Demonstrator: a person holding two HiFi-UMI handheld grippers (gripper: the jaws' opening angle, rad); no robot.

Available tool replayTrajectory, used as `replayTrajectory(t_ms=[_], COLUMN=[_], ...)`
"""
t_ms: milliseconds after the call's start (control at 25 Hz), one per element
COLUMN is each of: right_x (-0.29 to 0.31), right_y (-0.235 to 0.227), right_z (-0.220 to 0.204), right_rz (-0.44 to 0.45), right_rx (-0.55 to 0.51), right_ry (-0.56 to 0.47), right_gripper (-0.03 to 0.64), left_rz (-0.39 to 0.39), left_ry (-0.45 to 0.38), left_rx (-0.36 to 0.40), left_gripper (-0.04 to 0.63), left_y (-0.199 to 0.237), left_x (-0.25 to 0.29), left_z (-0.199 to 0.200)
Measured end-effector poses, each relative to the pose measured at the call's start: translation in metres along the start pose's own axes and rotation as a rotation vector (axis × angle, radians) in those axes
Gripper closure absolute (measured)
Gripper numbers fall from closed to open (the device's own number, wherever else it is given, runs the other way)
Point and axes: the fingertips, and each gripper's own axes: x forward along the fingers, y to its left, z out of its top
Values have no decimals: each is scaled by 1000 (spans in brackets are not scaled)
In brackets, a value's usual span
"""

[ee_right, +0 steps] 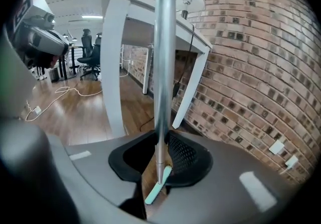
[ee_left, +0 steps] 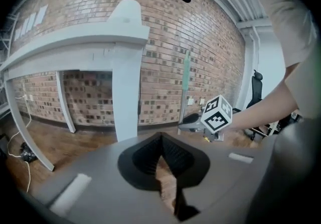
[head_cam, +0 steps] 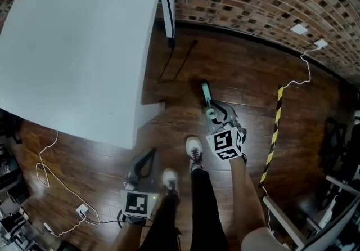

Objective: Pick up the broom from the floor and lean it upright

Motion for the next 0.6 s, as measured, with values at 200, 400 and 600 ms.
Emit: replayTrajectory(t_ms=[200, 400, 600], right_x=[41, 96, 120], right_y=[-18, -22, -19], right_z=[35, 69, 91], right_rz=[38, 92, 131], right_rx=[-11, -47, -80], right_ry=[-18, -10, -14], right_gripper=[523, 523, 523], left_rz=[44, 64, 74], left_ry=[-21, -13, -9], left_rx=[-14, -36, -11], left_gripper=[594, 594, 594], left_y=[-6, 7, 18], left_x=[15, 31, 37], left_z=[30, 37, 34])
